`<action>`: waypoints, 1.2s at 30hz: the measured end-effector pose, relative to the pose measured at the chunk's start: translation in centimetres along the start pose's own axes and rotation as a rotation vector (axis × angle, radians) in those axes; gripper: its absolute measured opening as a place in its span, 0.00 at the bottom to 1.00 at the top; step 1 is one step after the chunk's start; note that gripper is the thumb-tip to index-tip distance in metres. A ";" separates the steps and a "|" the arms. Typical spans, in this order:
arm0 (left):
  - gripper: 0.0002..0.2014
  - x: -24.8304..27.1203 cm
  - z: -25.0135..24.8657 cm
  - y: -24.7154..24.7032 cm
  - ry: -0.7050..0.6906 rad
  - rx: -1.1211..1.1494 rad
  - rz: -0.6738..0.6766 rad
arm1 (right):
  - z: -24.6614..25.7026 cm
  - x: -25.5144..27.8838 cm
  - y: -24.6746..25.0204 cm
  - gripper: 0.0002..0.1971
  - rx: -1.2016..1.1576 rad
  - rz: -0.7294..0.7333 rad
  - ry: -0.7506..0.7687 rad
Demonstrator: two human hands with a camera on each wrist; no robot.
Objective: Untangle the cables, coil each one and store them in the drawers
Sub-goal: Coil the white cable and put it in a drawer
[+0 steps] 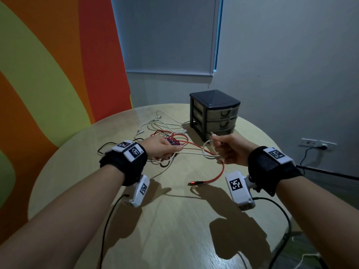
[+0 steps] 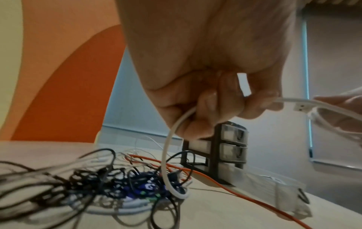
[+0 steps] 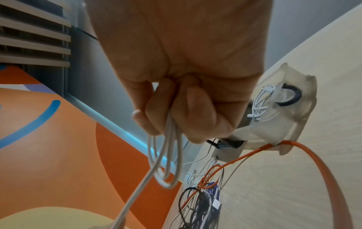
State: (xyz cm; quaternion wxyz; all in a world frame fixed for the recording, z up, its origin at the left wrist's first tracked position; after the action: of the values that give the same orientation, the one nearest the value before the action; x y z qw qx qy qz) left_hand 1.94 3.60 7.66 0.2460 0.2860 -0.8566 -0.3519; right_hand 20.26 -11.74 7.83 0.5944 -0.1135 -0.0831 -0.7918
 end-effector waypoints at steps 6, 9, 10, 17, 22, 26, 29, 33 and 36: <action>0.26 -0.1 -0.4 1.9 -0.004 -0.119 -0.071 | 0.7 0.4 -0.3 0.21 0.176 0.052 -0.082; 0.27 -0.3 -1.4 1.4 -0.020 -0.185 -0.126 | 0.8 0.5 -0.9 0.21 0.283 0.068 -0.147; 0.26 -0.4 -2.0 1.1 -0.025 -0.239 -0.181 | 0.8 0.5 -1.1 0.20 0.302 0.068 -0.157; 0.12 0.1 -5.6 -2.5 -0.163 -0.425 -0.490 | 0.3 -0.2 -2.8 0.17 0.161 0.023 -0.058; 0.11 0.3 -6.3 -5.1 -0.261 -0.314 -0.491 | 0.4 -0.8 -3.2 0.19 -0.009 -0.066 0.016; 0.11 1.3 -6.5 -6.0 -0.389 -0.243 -0.521 | 0.6 -0.7 -2.9 0.20 -0.081 -0.128 0.058; 0.11 1.6 -6.7 -6.7 -0.478 -0.206 -0.550 | 0.5 -1.2 -2.8 0.19 -0.153 -0.130 0.087; 0.09 1.6 -6.5 -7.2 -0.650 -0.169 -0.565 | 0.3 -1.7 -2.6 0.21 -0.239 -0.129 0.110; 0.10 1.6 -6.2 -7.5 -0.763 -0.221 -0.527 | 0.4 -1.2 -2.4 0.19 -0.158 -0.132 0.115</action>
State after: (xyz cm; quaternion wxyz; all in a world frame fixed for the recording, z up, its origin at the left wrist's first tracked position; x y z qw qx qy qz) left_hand 7.01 -4.78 6.37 -0.1551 0.3161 -0.7415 -0.5712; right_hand 18.26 -9.85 7.85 0.5340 -0.1087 0.0068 -0.8384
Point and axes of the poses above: each hand's wrist, its own x-axis away from the middle knuckle, its own y-axis out of the back of the hand, z = x × y, the point moved 1 cm from there along -x, towards the middle knuckle, and after that the axes turned 4 degrees about y, right-handed, at the moved point
